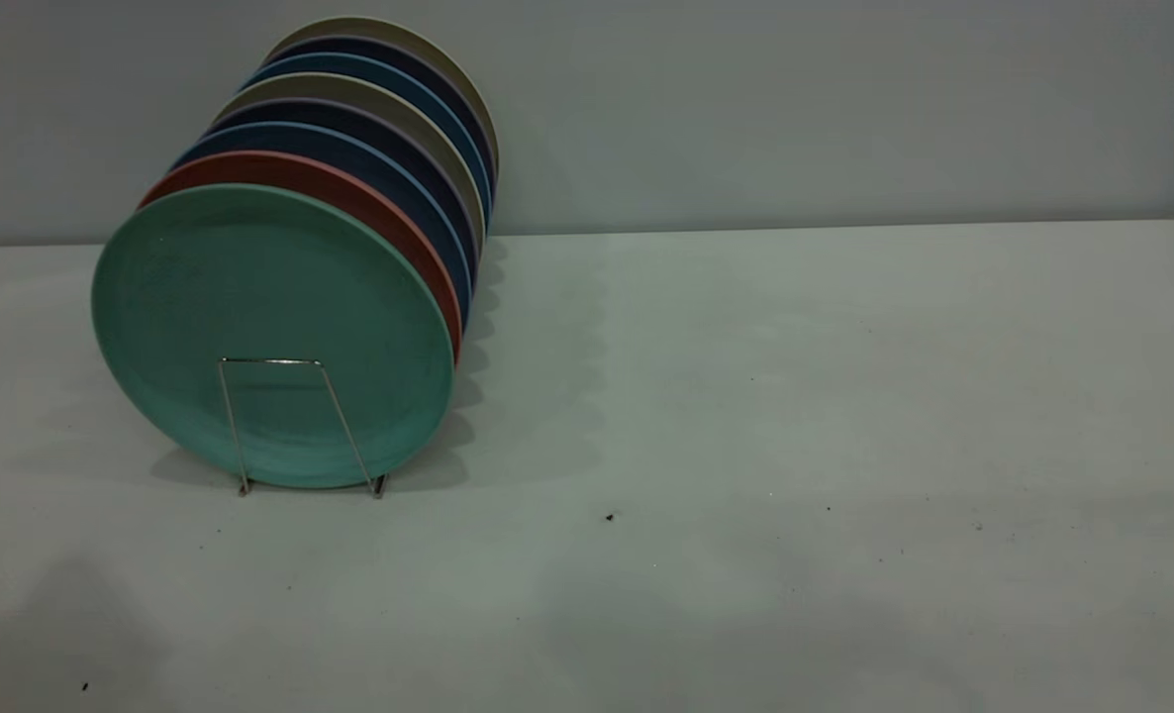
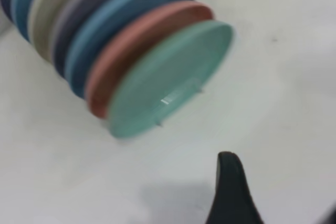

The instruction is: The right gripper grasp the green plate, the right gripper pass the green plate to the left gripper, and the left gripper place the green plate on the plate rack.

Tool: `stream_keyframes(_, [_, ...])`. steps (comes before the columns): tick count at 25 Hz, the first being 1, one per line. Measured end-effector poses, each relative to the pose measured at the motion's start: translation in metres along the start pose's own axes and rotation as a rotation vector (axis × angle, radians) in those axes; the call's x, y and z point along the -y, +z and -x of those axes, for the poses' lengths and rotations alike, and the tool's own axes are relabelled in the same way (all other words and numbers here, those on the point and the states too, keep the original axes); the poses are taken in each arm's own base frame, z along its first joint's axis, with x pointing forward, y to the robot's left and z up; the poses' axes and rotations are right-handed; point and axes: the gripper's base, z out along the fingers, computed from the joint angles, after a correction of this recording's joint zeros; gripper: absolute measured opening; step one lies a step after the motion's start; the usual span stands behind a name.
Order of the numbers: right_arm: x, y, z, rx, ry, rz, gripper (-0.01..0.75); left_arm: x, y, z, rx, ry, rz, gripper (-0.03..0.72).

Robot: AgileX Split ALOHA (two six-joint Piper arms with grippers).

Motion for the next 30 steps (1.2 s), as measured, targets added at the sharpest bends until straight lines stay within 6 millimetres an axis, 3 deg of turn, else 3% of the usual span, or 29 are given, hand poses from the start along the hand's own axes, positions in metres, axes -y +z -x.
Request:
stream_keyframes(4, [0.004,0.003,-0.004,0.052,0.052,-0.046,0.445,0.020,-0.021,-0.013,-0.070,-0.081,-0.040,0.532])
stream_keyframes(10, [0.013,0.004,-0.006,0.041,0.061,-0.092,0.445,0.034,-0.046,-0.020,-0.023,-0.237,0.039,0.532])
stream_keyframes(13, [0.013,0.004,-0.006,0.042,0.041,-0.076,0.445,0.044,-0.055,-0.033,-0.017,-0.295,0.088,0.532])
stream_keyframes(16, [0.013,0.004,-0.006,0.043,0.011,-0.055,0.437,0.054,-0.051,-0.059,-0.059,-0.361,0.132,0.532])
stream_keyframes(23, [0.013,0.004,-0.006,0.049,-0.001,-0.043,0.409,0.081,-0.013,-0.143,-0.224,-0.533,0.233,0.532])
stream_keyframes(27, [0.013,0.004,-0.006,0.049,0.000,-0.043,0.397,0.090,0.001,-0.174,-0.217,-0.587,0.304,0.532])
stream_keyframes(30, [0.013,0.004,-0.006,0.049,0.000,-0.043,0.387,0.097,-0.002,-0.184,-0.187,-0.575,0.335,0.534])
